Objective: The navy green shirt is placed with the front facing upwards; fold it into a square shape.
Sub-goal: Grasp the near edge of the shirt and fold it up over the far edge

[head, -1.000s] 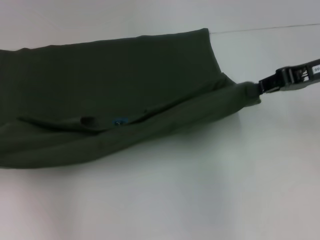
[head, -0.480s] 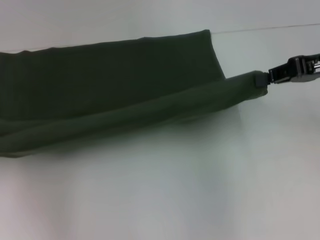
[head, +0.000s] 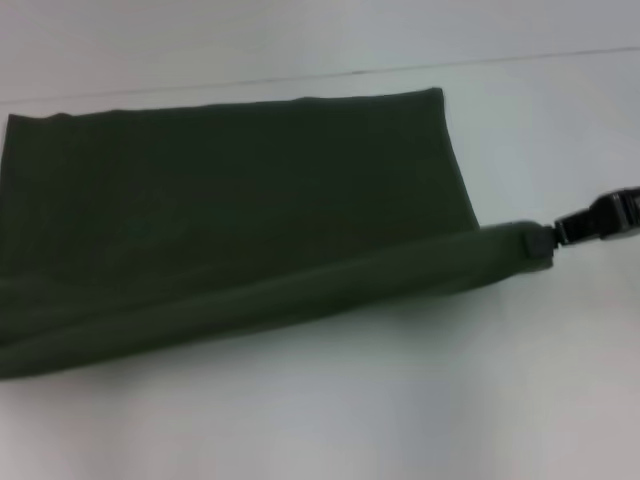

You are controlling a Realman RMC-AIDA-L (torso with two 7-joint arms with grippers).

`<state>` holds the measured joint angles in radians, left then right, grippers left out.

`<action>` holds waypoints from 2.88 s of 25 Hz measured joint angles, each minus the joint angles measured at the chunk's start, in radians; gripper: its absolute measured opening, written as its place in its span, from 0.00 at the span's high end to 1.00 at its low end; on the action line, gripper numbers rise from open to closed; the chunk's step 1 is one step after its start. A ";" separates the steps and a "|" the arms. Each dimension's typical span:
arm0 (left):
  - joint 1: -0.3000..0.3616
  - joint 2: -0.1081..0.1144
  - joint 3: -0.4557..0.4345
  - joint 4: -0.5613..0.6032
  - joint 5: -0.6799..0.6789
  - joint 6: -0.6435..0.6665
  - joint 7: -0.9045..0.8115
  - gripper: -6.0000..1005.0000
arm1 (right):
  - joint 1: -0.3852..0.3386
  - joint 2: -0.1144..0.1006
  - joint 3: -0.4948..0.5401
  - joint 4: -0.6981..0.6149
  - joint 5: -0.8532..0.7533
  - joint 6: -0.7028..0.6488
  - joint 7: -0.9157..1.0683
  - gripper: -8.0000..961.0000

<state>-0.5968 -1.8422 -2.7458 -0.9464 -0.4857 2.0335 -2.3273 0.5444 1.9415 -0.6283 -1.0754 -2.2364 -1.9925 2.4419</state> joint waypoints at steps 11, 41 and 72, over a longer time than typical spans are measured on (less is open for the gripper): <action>-0.006 -0.008 0.089 0.020 0.106 0.013 -0.026 0.90 | -0.038 -0.018 -0.144 0.004 -0.035 0.000 0.047 0.92; -0.238 -0.110 0.120 0.239 -0.076 -0.918 -0.112 0.90 | 0.094 -0.006 -0.028 0.237 -0.052 0.564 -0.008 0.91; -0.266 -0.162 0.201 0.337 -0.071 -1.184 -0.149 0.90 | 0.244 0.076 -0.170 0.410 -0.059 1.129 -0.092 0.90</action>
<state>-0.8632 -2.0040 -2.5450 -0.6095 -0.5572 0.8499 -2.4759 0.7888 2.0177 -0.7981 -0.6653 -2.2958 -0.8640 2.3495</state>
